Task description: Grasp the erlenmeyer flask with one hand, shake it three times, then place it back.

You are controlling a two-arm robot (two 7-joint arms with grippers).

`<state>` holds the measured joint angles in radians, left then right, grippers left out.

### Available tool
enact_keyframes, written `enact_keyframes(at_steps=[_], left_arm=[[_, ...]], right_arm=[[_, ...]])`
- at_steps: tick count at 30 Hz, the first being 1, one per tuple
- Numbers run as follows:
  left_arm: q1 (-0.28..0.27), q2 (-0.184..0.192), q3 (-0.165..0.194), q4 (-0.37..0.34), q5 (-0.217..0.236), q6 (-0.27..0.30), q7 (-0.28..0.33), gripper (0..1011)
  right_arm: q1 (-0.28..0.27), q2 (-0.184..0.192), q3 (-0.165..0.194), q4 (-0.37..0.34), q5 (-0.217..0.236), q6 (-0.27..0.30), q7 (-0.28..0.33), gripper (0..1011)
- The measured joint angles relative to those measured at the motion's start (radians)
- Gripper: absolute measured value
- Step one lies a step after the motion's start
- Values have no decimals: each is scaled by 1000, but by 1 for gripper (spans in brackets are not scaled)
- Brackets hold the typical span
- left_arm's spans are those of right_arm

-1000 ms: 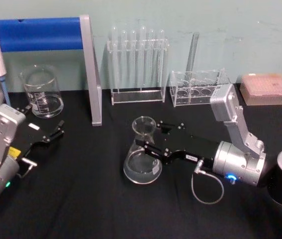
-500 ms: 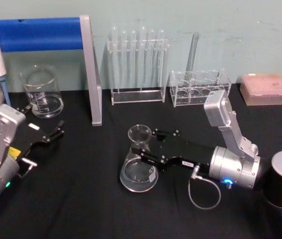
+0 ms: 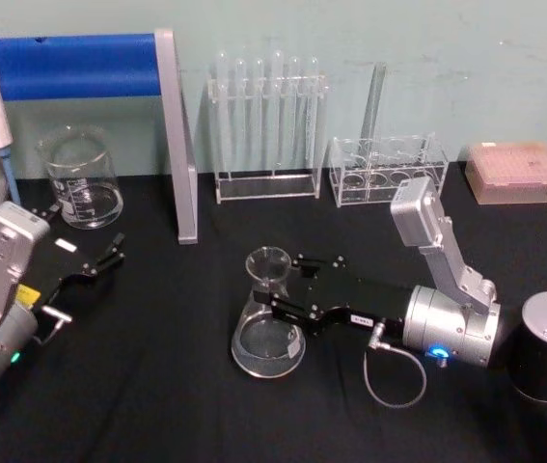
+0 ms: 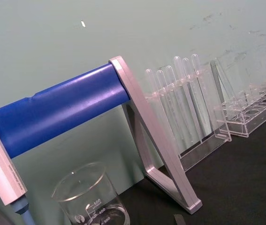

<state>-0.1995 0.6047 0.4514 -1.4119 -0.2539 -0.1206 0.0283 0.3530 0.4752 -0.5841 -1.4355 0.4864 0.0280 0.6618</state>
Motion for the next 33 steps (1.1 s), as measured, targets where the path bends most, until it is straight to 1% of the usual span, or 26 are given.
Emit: enact_keyframes(at_steps=[33], left_arm=[[0, 0, 0, 0, 0, 0, 0, 1001]], right_arm=[[17, 2, -23, 22, 14, 17, 9, 447]])
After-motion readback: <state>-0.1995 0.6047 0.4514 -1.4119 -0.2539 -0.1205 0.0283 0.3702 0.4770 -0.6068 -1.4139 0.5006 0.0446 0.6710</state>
